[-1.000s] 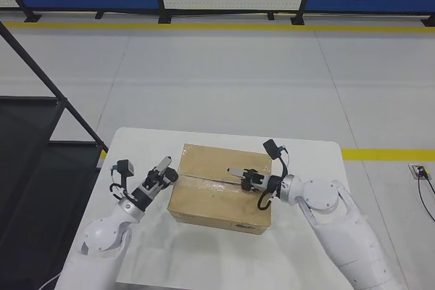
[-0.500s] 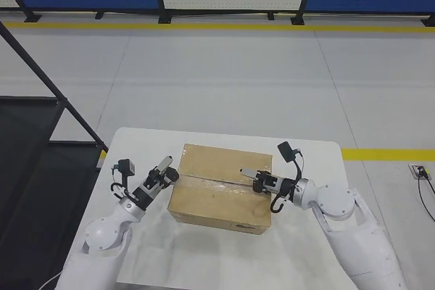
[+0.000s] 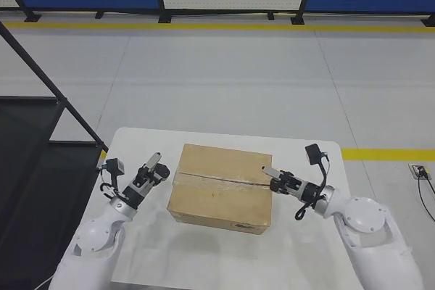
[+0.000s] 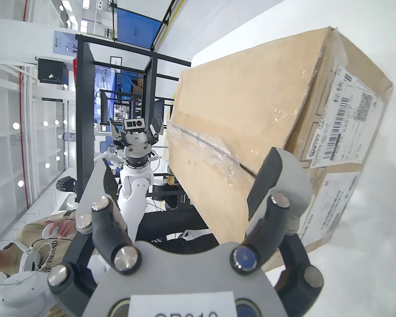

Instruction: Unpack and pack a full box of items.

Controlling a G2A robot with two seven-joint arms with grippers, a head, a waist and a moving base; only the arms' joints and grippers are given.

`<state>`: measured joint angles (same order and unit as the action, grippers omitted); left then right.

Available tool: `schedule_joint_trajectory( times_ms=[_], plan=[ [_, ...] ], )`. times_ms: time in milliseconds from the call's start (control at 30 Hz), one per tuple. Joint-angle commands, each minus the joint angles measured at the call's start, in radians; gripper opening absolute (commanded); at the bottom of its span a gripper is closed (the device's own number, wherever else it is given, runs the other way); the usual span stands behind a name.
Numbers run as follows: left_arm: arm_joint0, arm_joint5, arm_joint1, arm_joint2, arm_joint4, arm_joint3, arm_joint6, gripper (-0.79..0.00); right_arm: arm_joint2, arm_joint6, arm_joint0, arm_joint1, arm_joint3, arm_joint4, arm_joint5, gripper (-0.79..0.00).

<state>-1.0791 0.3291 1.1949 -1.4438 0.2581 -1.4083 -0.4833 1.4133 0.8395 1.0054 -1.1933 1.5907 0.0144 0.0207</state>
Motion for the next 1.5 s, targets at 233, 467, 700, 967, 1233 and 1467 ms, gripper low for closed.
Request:
schedule_joint_trajectory(
  times_ms=[233,467,700,967,1233,1467],
  plan=[
    [-0.020,0.001,-0.005,-0.029,0.014,-0.004,-0.010,0.000,-0.050,0.010,-0.021,-0.006,-0.029,-0.109,-0.068,0.000],
    [-0.038,0.012,-0.007,-0.040,0.027,-0.003,-0.007,0.000,-0.248,0.000,-0.196,-0.041,-0.149,-0.080,-0.015,0.000],
    [-0.066,0.023,-0.011,-0.074,0.049,-0.005,-0.005,0.000,-0.404,-0.022,-0.355,-0.088,-0.315,-0.097,0.006,0.000],
    [-0.090,0.027,-0.015,-0.098,0.064,-0.013,-0.006,0.000,-0.535,-0.078,-0.467,-0.142,-0.425,-0.084,0.045,0.000],
    [-0.099,0.034,-0.016,-0.105,0.076,-0.011,-0.009,0.000,-0.624,-0.098,-0.549,-0.196,-0.517,-0.119,0.035,0.000],
    [-0.108,0.041,-0.017,-0.112,0.089,-0.009,-0.014,0.000,-0.693,-0.125,-0.605,-0.248,-0.584,-0.144,0.029,0.000]
  ],
)
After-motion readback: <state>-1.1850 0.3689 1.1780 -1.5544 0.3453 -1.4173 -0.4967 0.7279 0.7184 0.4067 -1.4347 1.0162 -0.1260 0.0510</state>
